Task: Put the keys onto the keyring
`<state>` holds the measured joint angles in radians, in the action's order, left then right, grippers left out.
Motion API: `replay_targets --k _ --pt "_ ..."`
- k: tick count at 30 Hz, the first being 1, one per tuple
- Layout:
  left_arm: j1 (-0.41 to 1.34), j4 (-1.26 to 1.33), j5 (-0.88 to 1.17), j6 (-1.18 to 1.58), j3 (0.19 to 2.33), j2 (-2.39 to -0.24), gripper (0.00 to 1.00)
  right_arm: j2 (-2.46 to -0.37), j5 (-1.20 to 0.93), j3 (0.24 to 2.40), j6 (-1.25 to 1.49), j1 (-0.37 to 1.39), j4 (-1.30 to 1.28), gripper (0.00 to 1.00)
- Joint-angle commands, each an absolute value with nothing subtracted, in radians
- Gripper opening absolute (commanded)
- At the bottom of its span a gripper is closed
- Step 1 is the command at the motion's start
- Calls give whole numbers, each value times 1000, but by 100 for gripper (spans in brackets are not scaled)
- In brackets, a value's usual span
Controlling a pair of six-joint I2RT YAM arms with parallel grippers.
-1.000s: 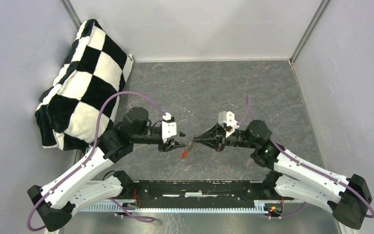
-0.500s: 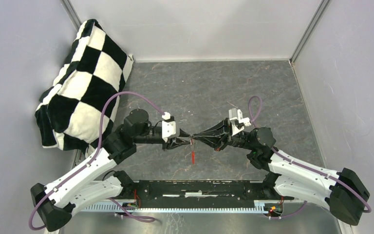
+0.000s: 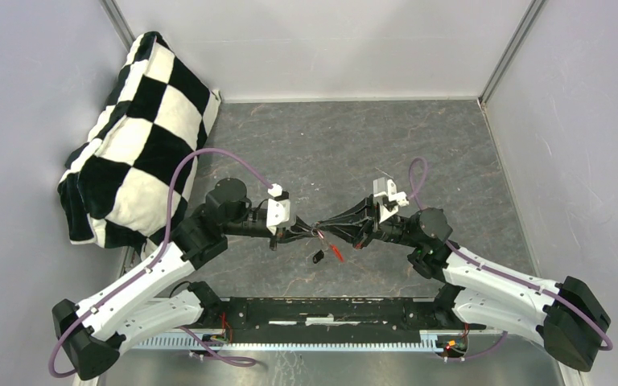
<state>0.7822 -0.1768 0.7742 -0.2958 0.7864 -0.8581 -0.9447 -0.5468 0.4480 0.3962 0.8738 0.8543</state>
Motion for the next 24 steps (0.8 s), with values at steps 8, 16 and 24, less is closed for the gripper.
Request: replay_targets --k 8,16,24 --pt "783 -140 766 -314 851 -852 2 -941 -552 490 343 871 803 1" --pt "768 -165 702 -400 872 -845 2 -929 -560 523 268 872 679 1" --pt "761 -228 687 -439 844 -833 18 -910 -537 538 270 872 683 1"
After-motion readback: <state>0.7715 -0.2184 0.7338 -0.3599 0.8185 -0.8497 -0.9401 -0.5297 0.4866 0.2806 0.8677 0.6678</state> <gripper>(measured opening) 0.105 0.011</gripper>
